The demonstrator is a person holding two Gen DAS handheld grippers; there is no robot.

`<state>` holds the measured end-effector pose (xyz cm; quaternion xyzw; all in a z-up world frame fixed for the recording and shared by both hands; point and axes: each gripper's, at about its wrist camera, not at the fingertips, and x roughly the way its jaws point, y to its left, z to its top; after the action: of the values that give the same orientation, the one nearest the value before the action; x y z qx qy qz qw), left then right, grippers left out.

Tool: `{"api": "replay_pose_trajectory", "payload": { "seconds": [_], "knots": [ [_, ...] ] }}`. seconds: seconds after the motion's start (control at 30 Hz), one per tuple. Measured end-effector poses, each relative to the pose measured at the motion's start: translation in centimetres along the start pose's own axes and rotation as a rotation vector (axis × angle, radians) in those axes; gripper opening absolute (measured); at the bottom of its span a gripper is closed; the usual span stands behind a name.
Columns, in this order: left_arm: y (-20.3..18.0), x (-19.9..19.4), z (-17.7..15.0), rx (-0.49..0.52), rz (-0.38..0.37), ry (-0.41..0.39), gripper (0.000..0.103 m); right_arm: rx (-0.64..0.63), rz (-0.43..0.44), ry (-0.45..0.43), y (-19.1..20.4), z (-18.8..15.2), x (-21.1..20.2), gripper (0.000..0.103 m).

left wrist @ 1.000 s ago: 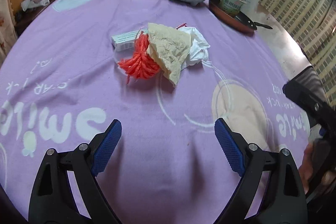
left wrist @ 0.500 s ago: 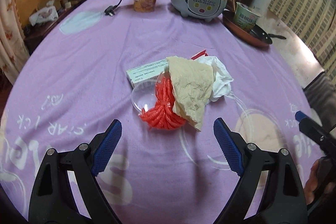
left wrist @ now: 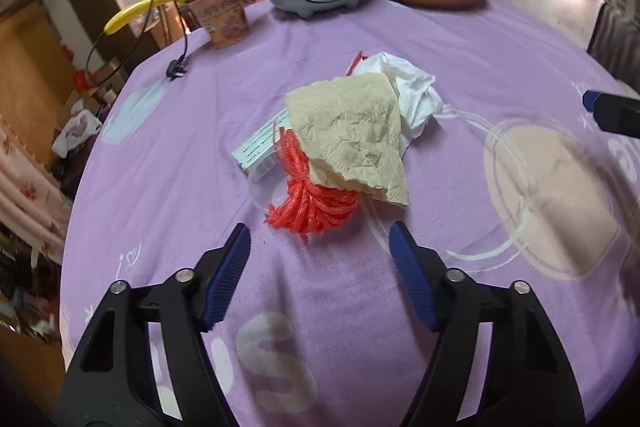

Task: Collect trash
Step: 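Grasp the red foam net bundle with the left tool and lift it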

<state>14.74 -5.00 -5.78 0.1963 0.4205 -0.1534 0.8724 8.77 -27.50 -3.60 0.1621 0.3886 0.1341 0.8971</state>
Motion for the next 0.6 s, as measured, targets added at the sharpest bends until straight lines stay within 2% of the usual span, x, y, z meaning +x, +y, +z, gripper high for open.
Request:
{"api": "replay_pose_trajectory", "payload": {
  "seconds": [0.23, 0.27, 0.3, 0.33, 0.5, 0.6],
  "knots": [
    [-0.2, 1.3, 1.6, 0.069, 0.025, 0.002, 0.061, 0.028, 0.003, 0.032, -1.0, -0.3, 1.3, 0.094],
    [-0.3, 1.5, 1.7, 0.077, 0.023, 0.006, 0.055, 0.028, 0.003, 0.038, -1.1, -0.3, 1.5, 0.094],
    [-0.4, 1.7, 1.8, 0.082, 0.018, 0.015, 0.042, 0.029, 0.003, 0.041, -1.1, -0.4, 1.6, 0.094],
    [-0.4, 1.9, 1.9, 0.084, 0.009, 0.026, 0.036, 0.028, 0.005, 0.042, -1.1, -0.4, 1.7, 0.094],
    [-0.4, 1.1, 1.9, 0.083, 0.005, -0.002, 0.032, 0.024, 0.010, 0.029, -1.0, -0.4, 1.5, 0.094],
    [0.3, -1.1, 2.0, 0.042, -0.002, -0.050, 0.032, 0.029, 0.007, 0.031, -1.0, -0.5, 1.5, 0.094]
  ]
}}
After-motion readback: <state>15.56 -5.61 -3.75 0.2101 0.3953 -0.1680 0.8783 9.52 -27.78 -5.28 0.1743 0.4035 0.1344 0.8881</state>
